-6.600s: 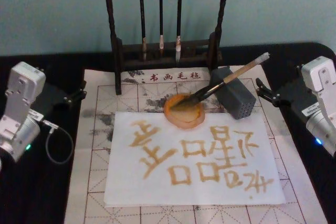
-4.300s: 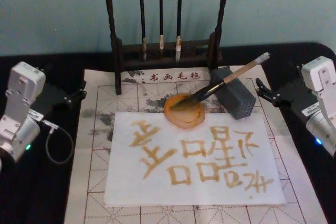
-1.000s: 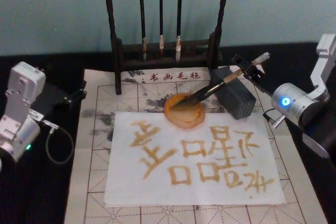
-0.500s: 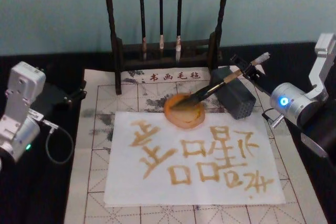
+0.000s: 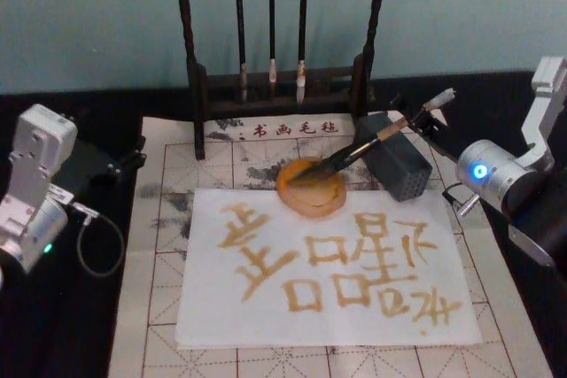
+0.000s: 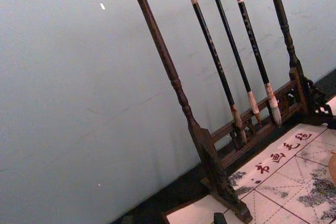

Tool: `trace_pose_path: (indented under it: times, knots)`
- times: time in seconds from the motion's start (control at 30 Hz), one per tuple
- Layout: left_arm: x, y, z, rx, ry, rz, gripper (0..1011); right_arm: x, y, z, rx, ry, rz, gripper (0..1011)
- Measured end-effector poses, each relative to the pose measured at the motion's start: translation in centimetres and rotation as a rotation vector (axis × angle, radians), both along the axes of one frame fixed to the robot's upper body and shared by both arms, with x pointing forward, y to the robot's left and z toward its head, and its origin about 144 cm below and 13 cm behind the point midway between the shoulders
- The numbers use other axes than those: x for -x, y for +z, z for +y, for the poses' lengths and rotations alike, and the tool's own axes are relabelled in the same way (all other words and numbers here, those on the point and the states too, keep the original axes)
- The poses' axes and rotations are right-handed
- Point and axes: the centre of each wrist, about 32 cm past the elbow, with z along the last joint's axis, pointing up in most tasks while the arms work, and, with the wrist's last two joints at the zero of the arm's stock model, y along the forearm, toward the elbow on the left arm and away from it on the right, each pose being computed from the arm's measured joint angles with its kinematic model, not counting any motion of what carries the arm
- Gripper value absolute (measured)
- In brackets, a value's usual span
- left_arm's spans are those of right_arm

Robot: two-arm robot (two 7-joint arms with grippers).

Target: Pick up the brush from the inkstone, write on the paper, then place the brush back to its original position.

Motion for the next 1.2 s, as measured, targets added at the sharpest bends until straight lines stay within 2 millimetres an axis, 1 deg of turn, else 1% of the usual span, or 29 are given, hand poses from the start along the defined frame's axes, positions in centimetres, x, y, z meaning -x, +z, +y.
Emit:
trace_pose_path:
  times: [0.1, 0.13, 0.17, 0.2, 0.23, 0.27, 0.3, 0.33, 0.4, 0.43, 0.47, 0.5, 0.57, 0.7, 0.73, 0.8, 1.2]
  knots:
    - [0.0, 0.0, 0.0, 0.0, 0.0, 0.0, 1001, 0.0, 0.0, 0.0, 0.0, 0.0, 0.0, 818]
    - [0.0, 0.0, 0.0, 0.0, 0.0, 0.0, 1001, 0.0, 0.0, 0.0, -0.001, 0.0, 0.0, 776]
    - [0.0, 0.0, 0.0, 0.0, 0.0, 0.0, 1001, 0.0, 0.0, 0.0, -0.001, 0.0, 0.0, 758]
    - [0.0, 0.0, 0.0, 0.0, 0.0, 0.0, 1001, 0.01, 0.0, 0.0, -0.001, 0.0, 0.0, 702]
    - [0.0, 0.0, 0.0, 0.0, 0.0, 0.0, 1001, 0.01, 0.0, 0.0, -0.001, 0.0, 0.0, 687]
    - [0.0, 0.0, 0.0, 0.0, 0.0, 0.0, 1001, 0.01, 0.0, 0.0, -0.001, 0.0, 0.0, 641]
    - [0.0, 0.0, 0.0, 0.0, 0.0, 0.0, 1001, 0.01, 0.0, 0.0, -0.001, 0.0, 0.0, 641]
    - [0.0, 0.0, 0.0, 0.0, 0.0, 0.0, 1001, 0.01, 0.0, 0.0, -0.001, 0.0, 0.0, 583]
    - [0.0, 0.0, 0.0, 0.0, 0.0, 0.0, 1001, 0.01, 0.01, -0.01, -0.001, 0.0, 0.0, 522]
    - [0.0, 0.0, 0.0, 0.0, 0.0, 0.0, 1001, 0.01, 0.01, -0.01, -0.001, 0.0, 0.0, 522]
    - [0.0, 0.0, 0.0, 0.0, 0.0, 0.0, 1001, 0.01, 0.01, -0.01, -0.001, 0.001, 0.0, 460]
    - [0.0, 0.0, 0.0, 0.0, 0.0, 0.0, 1001, 0.01, 0.01, -0.01, -0.001, 0.001, 0.0, 440]
    - [0.0, 0.0, 0.0, 0.0, 0.0, 0.0, 1001, 0.01, 0.02, -0.01, -0.001, 0.001, 0.0, 358]
    - [0.0, 0.0, 0.0, 0.0, 0.0, 0.0, 1001, 0.01, 0.02, -0.01, -0.001, 0.001, 0.0, 262]
    - [0.0, 0.0, 0.0, 0.0, 0.0, 0.0, 1001, 0.01, 0.03, 0.0, -0.001, 0.001, -0.001, 210]
    - [0.0, 0.0, 0.0, 0.0, 0.0, 0.0, 1001, 0.01, 0.04, 0.0, -0.001, 0.001, -0.001, 198]
    - [0.0, 0.0, 0.0, 0.0, 0.0, 0.0, 1001, 0.01, 0.04, 0.0, -0.001, 0.001, -0.001, 198]
